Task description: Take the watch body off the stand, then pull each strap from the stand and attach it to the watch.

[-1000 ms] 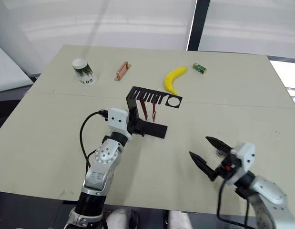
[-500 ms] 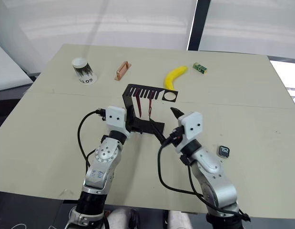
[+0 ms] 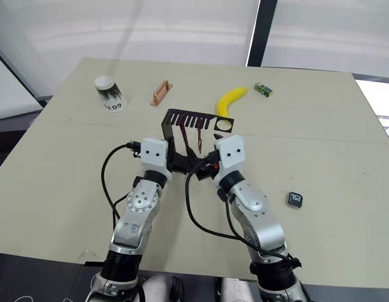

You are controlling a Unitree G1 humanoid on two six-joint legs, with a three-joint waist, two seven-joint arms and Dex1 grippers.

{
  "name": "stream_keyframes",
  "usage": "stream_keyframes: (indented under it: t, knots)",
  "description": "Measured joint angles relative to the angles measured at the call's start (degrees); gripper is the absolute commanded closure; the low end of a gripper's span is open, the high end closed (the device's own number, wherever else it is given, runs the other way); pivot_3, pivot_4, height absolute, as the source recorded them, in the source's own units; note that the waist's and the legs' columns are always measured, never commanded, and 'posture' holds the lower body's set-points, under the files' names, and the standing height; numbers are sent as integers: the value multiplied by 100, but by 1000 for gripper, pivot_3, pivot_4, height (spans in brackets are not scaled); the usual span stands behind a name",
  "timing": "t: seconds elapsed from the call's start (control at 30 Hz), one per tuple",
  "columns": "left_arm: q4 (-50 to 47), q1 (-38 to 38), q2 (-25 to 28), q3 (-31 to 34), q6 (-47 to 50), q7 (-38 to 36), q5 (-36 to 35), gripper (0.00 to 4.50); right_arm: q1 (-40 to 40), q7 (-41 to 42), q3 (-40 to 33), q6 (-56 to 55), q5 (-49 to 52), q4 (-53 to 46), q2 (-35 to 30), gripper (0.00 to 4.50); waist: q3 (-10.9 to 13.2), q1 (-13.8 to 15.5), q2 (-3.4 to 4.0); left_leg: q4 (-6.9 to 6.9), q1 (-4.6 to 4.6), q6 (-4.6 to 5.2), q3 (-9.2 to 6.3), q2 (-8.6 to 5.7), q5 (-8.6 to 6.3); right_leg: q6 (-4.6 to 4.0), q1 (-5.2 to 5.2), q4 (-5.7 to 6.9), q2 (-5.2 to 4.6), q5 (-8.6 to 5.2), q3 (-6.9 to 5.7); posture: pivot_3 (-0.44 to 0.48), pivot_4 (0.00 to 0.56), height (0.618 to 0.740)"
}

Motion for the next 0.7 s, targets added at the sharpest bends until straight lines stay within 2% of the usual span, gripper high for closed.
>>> stream_keyframes:
  t: [0.4, 0.5, 0.6, 0.63, 0.7]
  knots:
    - [0, 0, 0, 0, 0, -3, 7, 4454, -208, -39, -59, -134, -76, 300, 262, 0, 0, -8, 0, -1, -1, 0, -1, 0, 0, 0, 0, -1, -1, 0, -1, 0, 150, 725]
    - [0, 0, 0, 1, 0, -3, 7, 4500, -211, -39, -101, -154, -78, 353, 274, 848, 0, -10, 0, -1, -1, 0, -1, 0, 0, 0, 0, -1, -1, 0, 0, 0, 150, 725]
    - [-1, 0, -1, 1, 0, -3, 7, 4500, -212, -39, -128, -189, -81, 440, 297, 2135, 0, -12, 0, -1, -1, 0, -1, 1, 0, 0, 0, 0, -1, 0, -1, 0, 150, 725]
    - [-1, 0, -1, 1, 0, -3, 7, 4500, -212, -39, -129, -209, -81, 443, 309, 2376, 0, -12, 0, -1, -1, 0, -1, 1, 0, 0, 0, -1, -1, 0, -1, 0, 150, 725]
    - [-1, 0, -2, 1, 1, -3, 8, 4500, -216, -38, -127, -227, -81, 444, 335, 3408, 0, -11, 0, -2, -1, 0, -1, 1, 0, 0, 0, -1, -1, 0, -1, 0, 150, 725]
